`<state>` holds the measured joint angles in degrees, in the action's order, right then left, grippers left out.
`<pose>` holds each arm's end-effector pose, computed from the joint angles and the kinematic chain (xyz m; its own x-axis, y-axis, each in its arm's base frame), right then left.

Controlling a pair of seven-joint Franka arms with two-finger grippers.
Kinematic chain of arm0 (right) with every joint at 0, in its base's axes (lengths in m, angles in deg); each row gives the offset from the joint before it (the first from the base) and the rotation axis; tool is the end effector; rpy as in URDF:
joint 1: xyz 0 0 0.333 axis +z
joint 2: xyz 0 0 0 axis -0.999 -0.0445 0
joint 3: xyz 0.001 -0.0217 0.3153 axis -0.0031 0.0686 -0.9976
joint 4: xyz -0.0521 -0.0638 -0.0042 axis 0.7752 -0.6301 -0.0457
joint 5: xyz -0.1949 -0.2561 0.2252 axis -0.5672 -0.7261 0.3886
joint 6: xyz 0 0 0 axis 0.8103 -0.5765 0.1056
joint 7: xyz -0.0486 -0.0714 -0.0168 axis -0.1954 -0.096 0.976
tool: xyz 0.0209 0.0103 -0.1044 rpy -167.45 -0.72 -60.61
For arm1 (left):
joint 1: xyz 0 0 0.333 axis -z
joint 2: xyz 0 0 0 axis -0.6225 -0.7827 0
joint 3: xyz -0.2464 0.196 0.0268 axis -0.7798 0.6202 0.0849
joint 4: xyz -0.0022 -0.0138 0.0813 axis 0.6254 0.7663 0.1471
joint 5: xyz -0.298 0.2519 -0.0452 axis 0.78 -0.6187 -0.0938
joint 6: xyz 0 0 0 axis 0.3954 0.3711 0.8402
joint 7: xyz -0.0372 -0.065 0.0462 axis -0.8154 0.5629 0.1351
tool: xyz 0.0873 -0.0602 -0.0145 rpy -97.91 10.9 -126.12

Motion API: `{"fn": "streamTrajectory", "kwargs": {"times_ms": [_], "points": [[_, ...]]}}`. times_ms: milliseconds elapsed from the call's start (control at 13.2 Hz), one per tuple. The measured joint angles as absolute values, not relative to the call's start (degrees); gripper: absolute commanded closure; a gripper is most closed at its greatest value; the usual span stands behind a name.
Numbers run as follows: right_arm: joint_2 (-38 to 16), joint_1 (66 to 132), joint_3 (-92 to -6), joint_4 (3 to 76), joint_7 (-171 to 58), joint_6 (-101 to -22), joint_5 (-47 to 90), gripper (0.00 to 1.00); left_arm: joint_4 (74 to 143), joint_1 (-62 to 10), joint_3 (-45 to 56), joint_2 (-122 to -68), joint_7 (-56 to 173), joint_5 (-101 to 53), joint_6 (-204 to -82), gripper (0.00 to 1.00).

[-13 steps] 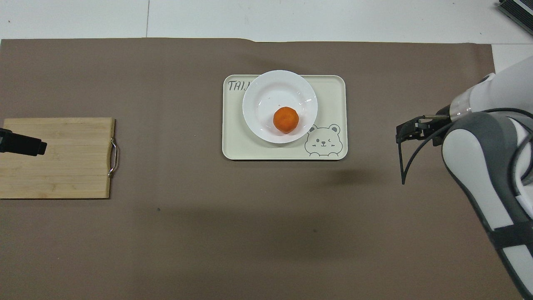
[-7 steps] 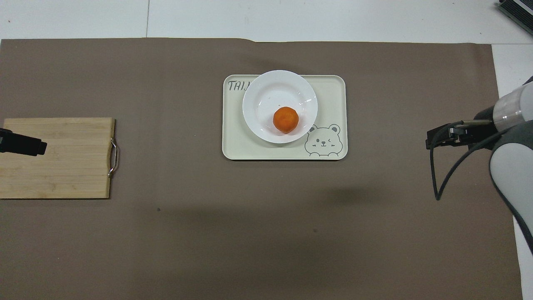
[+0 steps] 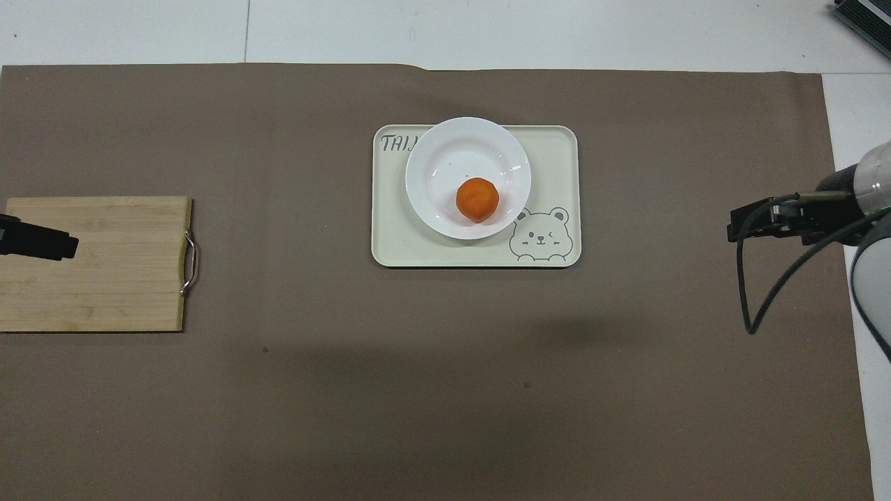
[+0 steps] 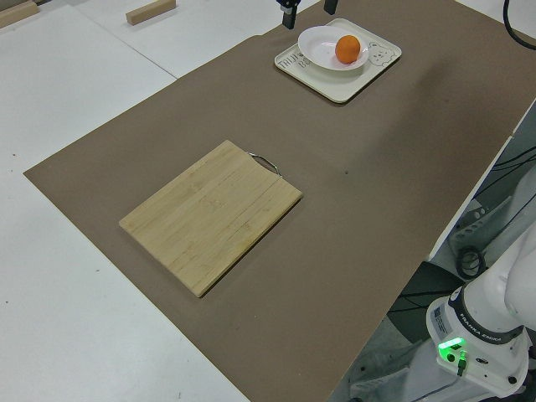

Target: Place orange and plate with both arms

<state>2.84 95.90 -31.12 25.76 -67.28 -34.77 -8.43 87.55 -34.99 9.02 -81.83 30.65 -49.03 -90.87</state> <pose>0.5610 -0.0182 0.6158 0.9960 -0.0894 -0.0056 -0.0895 -0.9959 -0.0134 0.5293 -0.0274 0.6659 0.9640 -0.2644 0.0281 -0.2643 -0.9644 -0.0051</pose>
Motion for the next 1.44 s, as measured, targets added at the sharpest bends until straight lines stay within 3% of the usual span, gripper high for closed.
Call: {"fn": "streamTrajectory", "kwargs": {"times_ms": [379,606,909,1439], "points": [[3.0,90.8,-35.6,23.8,-67.3,-31.7,-9.2,0.00,87.5,-35.0,9.0,-81.8,30.7,-49.0,-90.9,0.00],[6.2,88.2,-37.7,22.7,-67.3,-28.1,-9.8,0.00,87.5,-35.0,9.0,-81.8,30.7,-49.0,-90.9,0.00],[11.1,87.8,-38.0,28.1,-67.3,-27.6,-9.8,0.00,87.5,-35.0,9.0,-81.8,30.7,-48.9,-90.6,0.00],[11.3,87.8,-38.2,28.7,-67.3,-27.9,-9.8,0.00,87.2,-35.0,9.2,-81.9,30.7,-48.0,-88.0,0.00]]}}
